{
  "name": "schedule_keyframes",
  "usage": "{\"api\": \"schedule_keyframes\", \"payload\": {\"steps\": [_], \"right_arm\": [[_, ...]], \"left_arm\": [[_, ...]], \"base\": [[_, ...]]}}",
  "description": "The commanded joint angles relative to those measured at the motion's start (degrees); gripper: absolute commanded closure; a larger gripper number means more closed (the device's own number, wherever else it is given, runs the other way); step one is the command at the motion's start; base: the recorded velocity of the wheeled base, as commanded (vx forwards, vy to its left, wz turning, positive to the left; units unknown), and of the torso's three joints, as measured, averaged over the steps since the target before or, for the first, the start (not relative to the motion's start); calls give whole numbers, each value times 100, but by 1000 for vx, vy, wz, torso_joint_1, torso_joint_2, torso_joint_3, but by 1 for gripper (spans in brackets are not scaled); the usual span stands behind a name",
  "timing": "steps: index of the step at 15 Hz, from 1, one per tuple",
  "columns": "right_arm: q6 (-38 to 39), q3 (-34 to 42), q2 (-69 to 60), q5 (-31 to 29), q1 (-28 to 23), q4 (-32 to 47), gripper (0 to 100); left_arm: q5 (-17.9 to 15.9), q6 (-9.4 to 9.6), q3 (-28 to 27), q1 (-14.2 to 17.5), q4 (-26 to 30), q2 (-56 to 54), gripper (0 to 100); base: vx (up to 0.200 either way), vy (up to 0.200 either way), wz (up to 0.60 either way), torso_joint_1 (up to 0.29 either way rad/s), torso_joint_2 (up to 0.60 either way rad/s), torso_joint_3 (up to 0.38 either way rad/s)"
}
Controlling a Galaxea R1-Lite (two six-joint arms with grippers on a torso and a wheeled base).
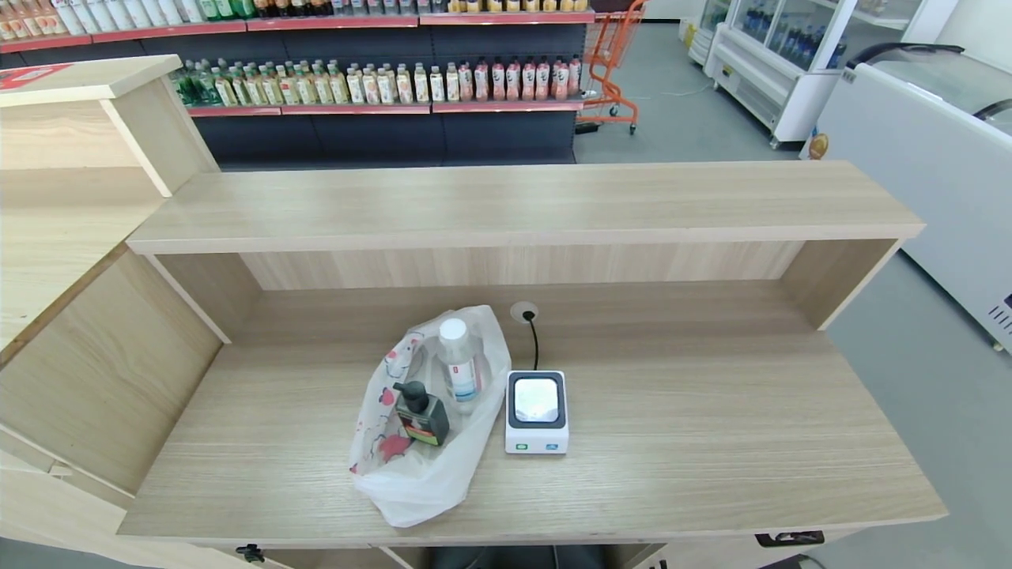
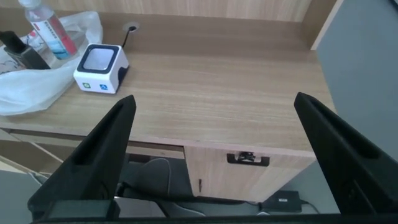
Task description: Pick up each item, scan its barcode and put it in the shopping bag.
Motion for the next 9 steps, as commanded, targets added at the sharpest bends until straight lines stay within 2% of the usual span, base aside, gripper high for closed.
{"api": "schedule_keyframes", "payload": {"steps": [1, 7, 9], "right_arm": [[-2, 0, 22, 6, 0, -6, 0], [7, 0, 22, 6, 0, -6, 0], [-2, 0, 22, 6, 0, -6, 0]], "left_arm": [[-4, 9, 0, -4, -1, -1, 0], [5, -9, 0, -4, -1, 25, 0], [5, -9, 0, -4, -1, -1, 0]], "base": [[0, 0, 0, 0, 0, 0], [200, 0, 0, 2, -1, 3], [0, 0, 0, 0, 0, 0]]}}
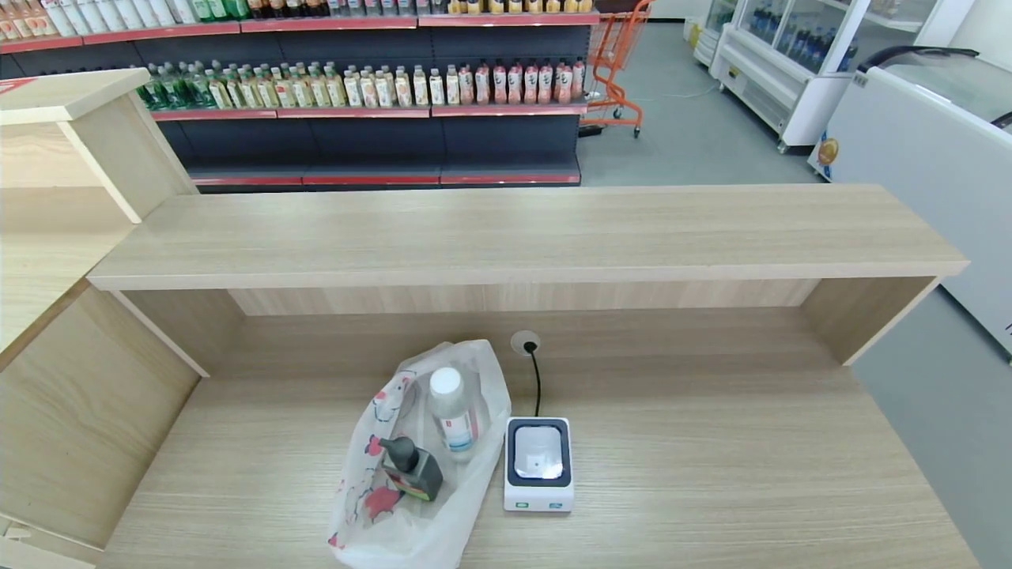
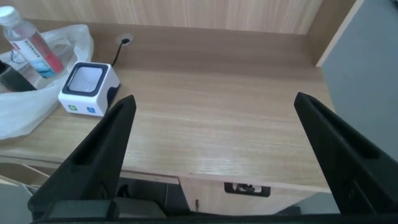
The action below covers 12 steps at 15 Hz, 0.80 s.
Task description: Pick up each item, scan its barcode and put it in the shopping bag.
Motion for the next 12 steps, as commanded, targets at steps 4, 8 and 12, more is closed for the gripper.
{"api": "schedule_keyframes", "payload": {"steps": [4, 8, 12], "right_arm": [[-114, 0, 21, 1, 5, 3, 100], [-263, 0, 21, 1, 5, 3, 100], [-158, 0, 21, 1, 5, 3, 100]], "left_arm": [[2, -3, 0, 3, -1, -7, 0], [2, -3, 0, 12, -1, -7, 0], [2, -3, 0, 3, -1, -7, 0]], "base": [[0, 0, 0, 0, 0, 0], [0, 0, 0, 0, 0, 0], [0, 0, 0, 0, 0, 0]]}}
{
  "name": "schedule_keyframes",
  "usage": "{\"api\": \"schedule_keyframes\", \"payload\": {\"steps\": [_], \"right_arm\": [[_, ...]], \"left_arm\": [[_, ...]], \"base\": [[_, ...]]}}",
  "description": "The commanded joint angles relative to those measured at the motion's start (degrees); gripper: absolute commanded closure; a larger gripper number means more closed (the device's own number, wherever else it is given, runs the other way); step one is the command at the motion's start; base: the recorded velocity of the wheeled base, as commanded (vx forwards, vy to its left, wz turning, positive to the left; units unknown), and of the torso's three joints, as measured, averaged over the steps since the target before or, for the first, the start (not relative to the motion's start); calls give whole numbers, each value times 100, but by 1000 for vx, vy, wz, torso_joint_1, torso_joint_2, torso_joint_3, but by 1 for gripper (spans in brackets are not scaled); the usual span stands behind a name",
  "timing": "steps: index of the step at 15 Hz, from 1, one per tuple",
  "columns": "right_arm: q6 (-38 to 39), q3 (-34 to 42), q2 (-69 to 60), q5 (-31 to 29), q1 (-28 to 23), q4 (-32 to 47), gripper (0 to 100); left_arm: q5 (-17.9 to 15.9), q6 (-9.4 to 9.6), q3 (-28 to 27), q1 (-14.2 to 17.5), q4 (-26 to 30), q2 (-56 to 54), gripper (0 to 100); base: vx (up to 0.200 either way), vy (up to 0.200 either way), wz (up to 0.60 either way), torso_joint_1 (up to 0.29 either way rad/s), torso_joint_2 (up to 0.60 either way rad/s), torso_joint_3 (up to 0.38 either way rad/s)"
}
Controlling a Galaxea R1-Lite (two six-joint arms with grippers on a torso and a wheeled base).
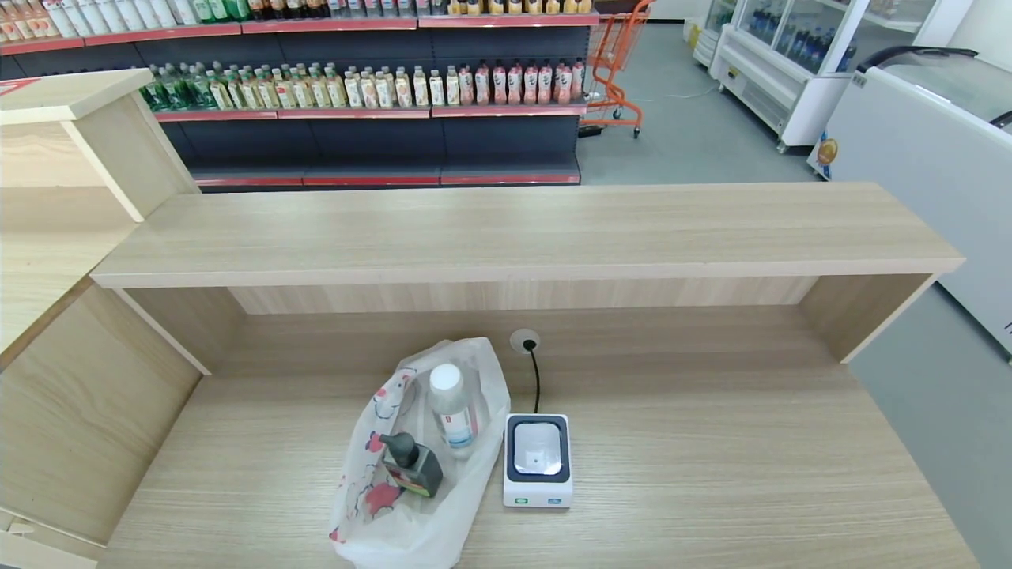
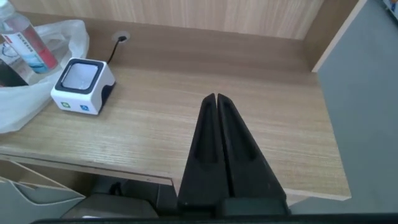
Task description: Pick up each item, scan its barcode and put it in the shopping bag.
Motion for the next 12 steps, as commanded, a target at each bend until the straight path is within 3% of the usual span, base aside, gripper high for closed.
{"api": "schedule_keyframes", "payload": {"steps": [1, 12], "right_arm": [[69, 0, 13, 4, 0, -2, 100], [95, 0, 13, 4, 0, -2, 100]], "left_arm": [[0, 0, 0, 9, -1, -2, 0], [0, 0, 0, 9, -1, -2, 0]], "base": [[0, 0, 0, 0, 0, 0], [0, 0, 0, 0, 0, 0]]}}
